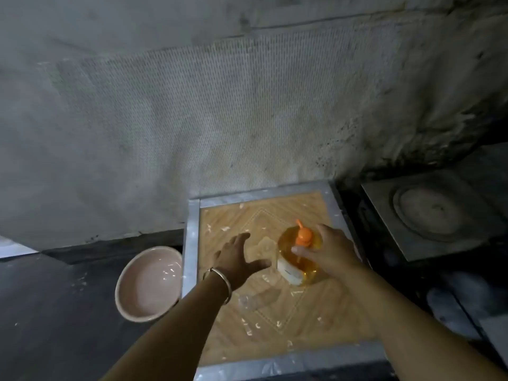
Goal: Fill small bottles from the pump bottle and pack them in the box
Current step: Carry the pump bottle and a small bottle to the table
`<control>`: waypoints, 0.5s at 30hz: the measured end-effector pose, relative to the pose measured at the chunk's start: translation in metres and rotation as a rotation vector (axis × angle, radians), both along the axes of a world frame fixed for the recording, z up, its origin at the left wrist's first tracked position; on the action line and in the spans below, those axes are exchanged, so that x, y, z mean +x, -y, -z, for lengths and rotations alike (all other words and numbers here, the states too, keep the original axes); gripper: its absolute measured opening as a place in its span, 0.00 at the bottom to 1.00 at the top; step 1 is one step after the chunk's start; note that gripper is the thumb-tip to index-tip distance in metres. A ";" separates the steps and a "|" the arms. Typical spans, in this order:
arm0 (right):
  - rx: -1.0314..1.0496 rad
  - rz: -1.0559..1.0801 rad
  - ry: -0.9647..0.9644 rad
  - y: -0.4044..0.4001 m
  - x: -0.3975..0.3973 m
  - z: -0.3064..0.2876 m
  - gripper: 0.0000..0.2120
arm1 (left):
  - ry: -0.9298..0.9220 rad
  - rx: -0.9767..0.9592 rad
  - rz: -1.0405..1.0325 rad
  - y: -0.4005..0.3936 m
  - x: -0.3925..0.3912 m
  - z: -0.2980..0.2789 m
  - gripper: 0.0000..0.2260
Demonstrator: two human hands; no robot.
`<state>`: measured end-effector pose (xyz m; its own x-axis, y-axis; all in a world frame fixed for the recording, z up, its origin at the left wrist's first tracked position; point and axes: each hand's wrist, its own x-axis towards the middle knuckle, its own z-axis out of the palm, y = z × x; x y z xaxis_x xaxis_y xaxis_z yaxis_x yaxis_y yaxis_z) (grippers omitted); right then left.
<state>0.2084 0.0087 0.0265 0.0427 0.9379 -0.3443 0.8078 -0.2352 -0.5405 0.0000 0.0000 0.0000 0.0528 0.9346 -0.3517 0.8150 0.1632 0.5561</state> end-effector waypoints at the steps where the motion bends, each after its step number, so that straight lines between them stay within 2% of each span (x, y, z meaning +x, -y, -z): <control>1: 0.019 0.005 0.007 0.002 -0.002 0.006 0.32 | -0.002 -0.028 -0.022 0.006 -0.001 0.007 0.40; 8: 0.024 0.120 0.036 0.000 -0.016 0.059 0.39 | -0.063 -0.109 -0.127 0.040 0.003 0.083 0.46; 15: 0.195 0.229 -0.170 -0.021 -0.020 0.100 0.34 | -0.053 -0.159 -0.386 0.045 0.008 0.144 0.41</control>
